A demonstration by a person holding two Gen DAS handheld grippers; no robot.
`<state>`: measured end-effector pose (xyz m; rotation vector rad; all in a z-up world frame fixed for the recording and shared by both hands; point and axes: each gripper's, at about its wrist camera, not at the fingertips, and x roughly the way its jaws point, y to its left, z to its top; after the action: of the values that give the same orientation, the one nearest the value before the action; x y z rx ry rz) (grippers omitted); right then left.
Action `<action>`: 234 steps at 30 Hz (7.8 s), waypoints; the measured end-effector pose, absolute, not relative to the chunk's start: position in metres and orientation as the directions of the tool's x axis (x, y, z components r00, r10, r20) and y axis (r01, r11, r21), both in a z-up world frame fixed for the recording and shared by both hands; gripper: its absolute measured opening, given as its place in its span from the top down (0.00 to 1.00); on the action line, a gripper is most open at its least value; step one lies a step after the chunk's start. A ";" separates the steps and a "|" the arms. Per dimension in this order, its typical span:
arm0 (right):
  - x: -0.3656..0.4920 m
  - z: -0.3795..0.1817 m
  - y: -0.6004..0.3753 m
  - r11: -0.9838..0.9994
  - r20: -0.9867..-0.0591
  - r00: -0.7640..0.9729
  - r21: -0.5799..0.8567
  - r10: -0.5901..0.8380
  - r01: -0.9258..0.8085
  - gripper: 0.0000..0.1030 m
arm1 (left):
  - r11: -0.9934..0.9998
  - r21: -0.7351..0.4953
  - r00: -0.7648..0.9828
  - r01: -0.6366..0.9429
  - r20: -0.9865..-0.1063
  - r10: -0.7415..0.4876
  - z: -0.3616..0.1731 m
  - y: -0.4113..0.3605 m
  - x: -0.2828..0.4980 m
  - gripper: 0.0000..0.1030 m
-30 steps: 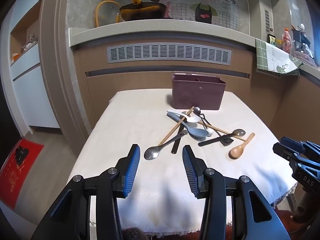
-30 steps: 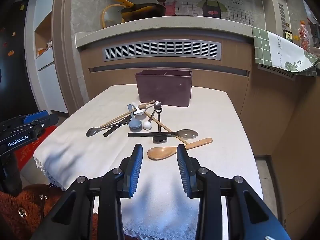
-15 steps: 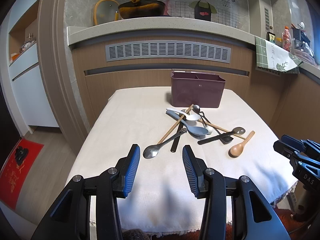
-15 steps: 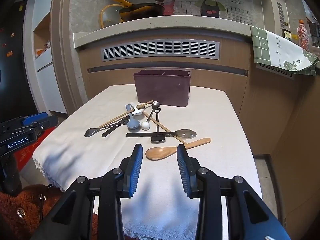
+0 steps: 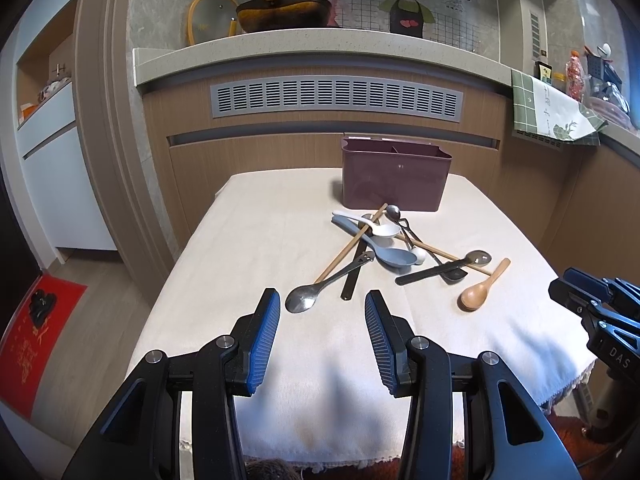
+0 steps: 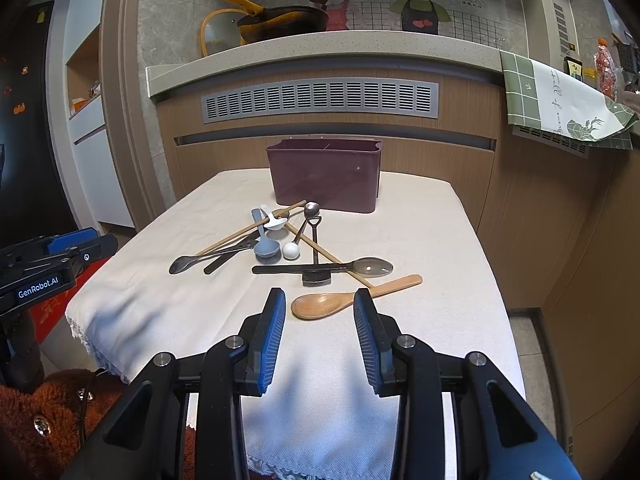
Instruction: Organize utensils
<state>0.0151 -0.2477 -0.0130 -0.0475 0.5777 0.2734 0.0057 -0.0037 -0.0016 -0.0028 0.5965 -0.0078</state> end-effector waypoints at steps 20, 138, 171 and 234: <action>0.013 -0.014 -0.248 0.964 -0.545 0.804 0.028 0.237 -0.265 0.68 | 1.000 -0.006 0.827 0.008 -0.561 -0.010 -0.001 -0.003 0.005 0.56; 0.151 -0.042 -0.241 0.815 -0.655 0.548 0.188 0.520 -0.548 0.75 | 0.986 -0.109 0.644 0.126 -0.747 -0.165 -0.075 0.022 0.136 0.56; 0.151 -0.061 -0.281 0.915 -0.662 0.636 0.225 0.395 -0.334 0.75 | 0.971 -0.130 0.597 0.203 -0.770 -0.228 -0.082 -0.004 0.215 0.56; 0.318 0.032 -0.249 0.924 -0.369 0.850 0.221 0.376 -0.313 0.75 | 0.898 -0.385 0.897 0.214 -0.287 -0.336 0.008 -0.032 0.368 0.95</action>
<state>0.3180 -0.2488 0.0321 0.1557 0.4190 0.3643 0.3683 -0.0315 0.0082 -0.3540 0.3568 -0.2912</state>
